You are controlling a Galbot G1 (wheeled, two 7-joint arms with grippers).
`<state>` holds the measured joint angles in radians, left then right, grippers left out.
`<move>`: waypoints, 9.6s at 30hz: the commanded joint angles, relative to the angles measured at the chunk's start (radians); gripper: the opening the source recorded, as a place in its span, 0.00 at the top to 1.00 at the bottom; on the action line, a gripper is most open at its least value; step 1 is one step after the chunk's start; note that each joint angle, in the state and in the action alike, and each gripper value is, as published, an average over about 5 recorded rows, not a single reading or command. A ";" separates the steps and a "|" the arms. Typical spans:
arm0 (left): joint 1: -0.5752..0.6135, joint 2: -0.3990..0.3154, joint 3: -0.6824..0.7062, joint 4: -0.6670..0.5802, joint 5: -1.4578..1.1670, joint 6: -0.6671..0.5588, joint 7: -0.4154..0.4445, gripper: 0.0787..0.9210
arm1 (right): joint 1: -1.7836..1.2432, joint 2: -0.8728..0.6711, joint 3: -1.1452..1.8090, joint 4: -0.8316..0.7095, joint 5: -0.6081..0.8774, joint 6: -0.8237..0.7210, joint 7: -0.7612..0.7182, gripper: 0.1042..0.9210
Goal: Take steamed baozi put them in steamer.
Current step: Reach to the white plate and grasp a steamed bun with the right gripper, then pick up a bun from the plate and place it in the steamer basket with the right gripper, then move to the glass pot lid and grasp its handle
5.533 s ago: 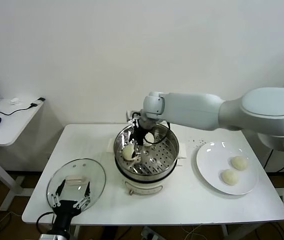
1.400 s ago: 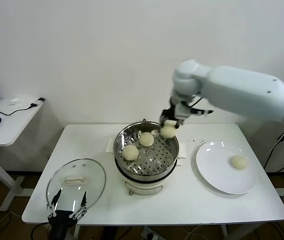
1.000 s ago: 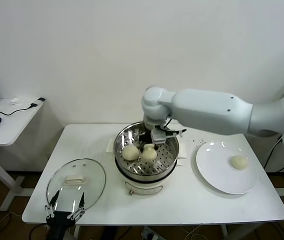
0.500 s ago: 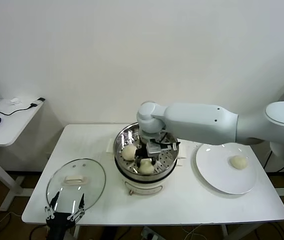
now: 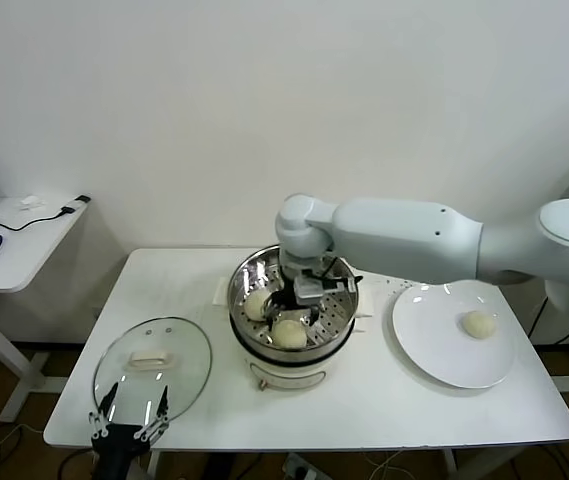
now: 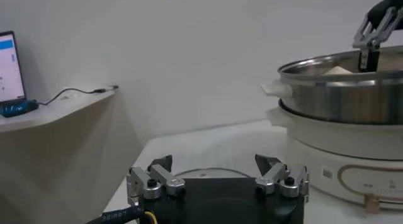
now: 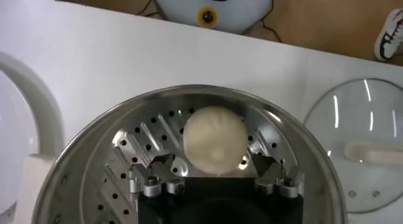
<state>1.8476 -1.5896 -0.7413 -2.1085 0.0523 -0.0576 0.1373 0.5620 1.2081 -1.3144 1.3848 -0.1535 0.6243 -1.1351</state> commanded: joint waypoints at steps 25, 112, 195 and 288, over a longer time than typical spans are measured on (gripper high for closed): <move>-0.004 -0.008 0.016 -0.018 0.003 0.009 0.000 0.12 | -0.277 -0.703 0.255 -0.350 0.104 -0.544 -0.023 0.12; -0.011 0.001 0.065 -0.004 0.041 0.005 -0.011 0.12 | 0.267 -0.251 -0.240 -0.177 1.062 -0.906 0.124 0.44; -0.077 -0.008 0.040 -0.011 0.118 0.011 -0.009 0.12 | -1.160 -0.822 1.112 0.242 1.052 -0.380 0.883 0.12; -0.427 0.199 0.054 0.381 1.292 0.097 -0.343 0.89 | -1.853 -0.190 1.989 0.112 0.675 -0.415 0.922 0.12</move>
<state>1.3395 -1.4286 -0.6812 -1.5543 1.4092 0.0266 -0.2237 -1.3051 1.0182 0.6743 1.5144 0.5235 0.2087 -0.2119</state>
